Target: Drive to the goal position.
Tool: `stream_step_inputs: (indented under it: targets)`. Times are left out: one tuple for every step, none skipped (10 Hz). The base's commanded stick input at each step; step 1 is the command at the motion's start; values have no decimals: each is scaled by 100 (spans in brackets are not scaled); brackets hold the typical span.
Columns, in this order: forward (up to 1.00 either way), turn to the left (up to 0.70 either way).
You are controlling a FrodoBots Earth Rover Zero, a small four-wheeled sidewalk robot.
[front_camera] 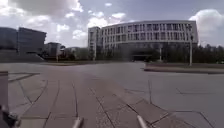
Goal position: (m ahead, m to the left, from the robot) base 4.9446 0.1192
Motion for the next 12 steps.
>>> stream_step_inputs:
  targets:
    - [70,0]
    - [70,0]
    - [70,0]
    - [70,0]
    - [70,0]
    - [70,0]
    - [70,0]
    - [70,-2]
    - [70,-16]
    - [70,-28]
    - [70,-34]
    - [70,0]
